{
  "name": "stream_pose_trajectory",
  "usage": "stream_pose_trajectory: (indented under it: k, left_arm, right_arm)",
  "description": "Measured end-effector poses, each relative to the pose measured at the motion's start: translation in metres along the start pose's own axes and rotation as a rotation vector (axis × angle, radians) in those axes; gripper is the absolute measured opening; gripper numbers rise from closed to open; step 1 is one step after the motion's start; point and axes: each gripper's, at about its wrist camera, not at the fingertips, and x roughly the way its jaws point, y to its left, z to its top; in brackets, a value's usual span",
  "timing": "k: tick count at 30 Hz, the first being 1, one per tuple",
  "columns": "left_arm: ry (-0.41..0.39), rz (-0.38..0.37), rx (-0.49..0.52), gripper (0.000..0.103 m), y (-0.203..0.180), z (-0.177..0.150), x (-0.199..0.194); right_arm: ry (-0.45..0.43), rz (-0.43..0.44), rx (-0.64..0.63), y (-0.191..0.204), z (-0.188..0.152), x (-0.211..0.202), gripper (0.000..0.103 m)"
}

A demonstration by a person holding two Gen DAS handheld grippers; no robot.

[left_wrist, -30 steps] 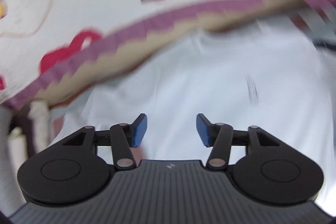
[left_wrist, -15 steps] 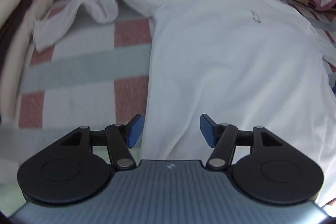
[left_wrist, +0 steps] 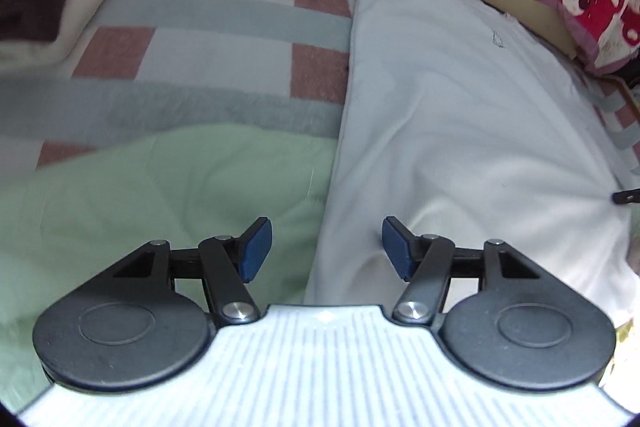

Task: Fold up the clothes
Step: 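Grasp the shirt hem with the left gripper while the right gripper grasps the hem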

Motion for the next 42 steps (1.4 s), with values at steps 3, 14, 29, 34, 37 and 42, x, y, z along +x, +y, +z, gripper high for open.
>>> stream_pose_trajectory:
  k: [3,14,29,34,37,42]
  left_arm:
    - [-0.017,-0.033,-0.017,0.06,0.003,-0.018,-0.016]
    - [-0.018,-0.105,-0.075,0.068,0.002,-0.061,-0.013]
    - [-0.116,0.032,0.085,0.009,-0.02,-0.045,-0.01]
    - [-0.197,0.009,0.042,0.008,-0.02,-0.049,-0.056]
    - [-0.167,-0.044,-0.056,0.007,-0.008,-0.054,-0.06]
    - [-0.039,0.003,-0.128,0.006,0.006,-0.068,-0.035]
  right_arm:
    - [0.022,-0.066,-0.064,0.019,0.005,0.009,0.008]
    - [0.137,0.245,0.328,-0.024,-0.006,-0.013,0.051]
    - [0.291,0.414,0.089,0.035,-0.038,0.002,0.01]
    - [0.265,0.582,0.08,-0.002,-0.022,-0.066,0.009]
    - [0.288,0.431,0.037,-0.025,-0.034,-0.074,0.005]
    - [0.306,0.295,-0.001,-0.027,-0.047,-0.063,0.003]
